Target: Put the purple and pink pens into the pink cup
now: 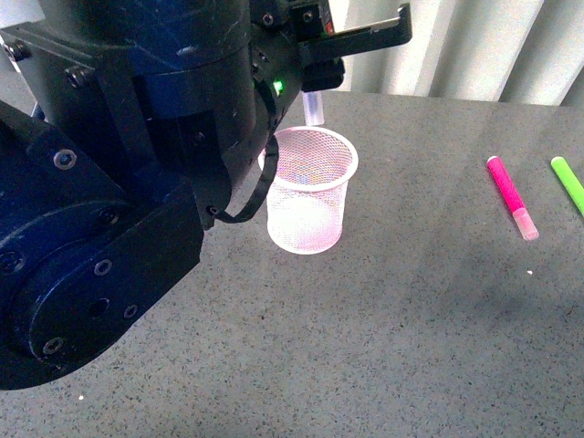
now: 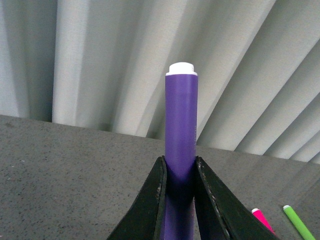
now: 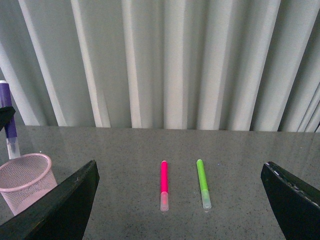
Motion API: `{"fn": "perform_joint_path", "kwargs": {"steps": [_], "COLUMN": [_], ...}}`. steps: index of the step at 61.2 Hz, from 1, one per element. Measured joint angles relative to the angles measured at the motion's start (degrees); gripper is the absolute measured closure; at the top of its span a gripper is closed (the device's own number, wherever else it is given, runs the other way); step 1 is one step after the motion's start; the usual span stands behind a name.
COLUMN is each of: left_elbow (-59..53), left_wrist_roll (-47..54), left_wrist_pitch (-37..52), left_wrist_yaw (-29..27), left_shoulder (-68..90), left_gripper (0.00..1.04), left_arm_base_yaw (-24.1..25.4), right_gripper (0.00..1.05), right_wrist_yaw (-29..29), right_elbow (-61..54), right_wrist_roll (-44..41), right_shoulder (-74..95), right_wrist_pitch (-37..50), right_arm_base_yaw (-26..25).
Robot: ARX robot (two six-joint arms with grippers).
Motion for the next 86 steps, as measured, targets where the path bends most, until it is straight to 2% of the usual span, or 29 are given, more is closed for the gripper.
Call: {"fn": "perform_joint_path", "kwargs": {"steps": [50, 68, 78, 83, 86], "left_elbow": [-0.63, -2.27, -4.66, -7.39, -9.55], "left_wrist_roll": [-4.63, -8.7, -9.14, -9.01, -9.33], "left_wrist_pitch": [-0.83, -5.31, -9.09, -17.99, -27.08], "left_wrist_yaw": [-1.18, -0.68, 0.87, 5.35, 9.64], "left_shoulder": [4.55, 2.75, -3.61, -11.04, -17.53], "left_gripper": [0.92, 0.42, 0.05, 0.07, 0.07], "left_arm_base_yaw": [-1.2, -1.03, 0.11, 1.51, 2.14], "right_gripper": [0.07, 0.07, 0.07, 0.07, 0.07], "right_wrist_yaw": [0.02, 0.02, 0.02, 0.0, 0.02], "right_elbow": [0.0, 0.0, 0.0, 0.0, 0.0], "right_wrist_roll": [0.0, 0.0, 0.0, 0.0, 0.0], "right_shoulder": [0.0, 0.0, 0.0, 0.0, 0.0], "right_wrist_pitch": [0.0, 0.0, 0.0, 0.0, 0.0], "right_arm_base_yaw": [0.0, 0.0, 0.0, 0.0, 0.0]}}
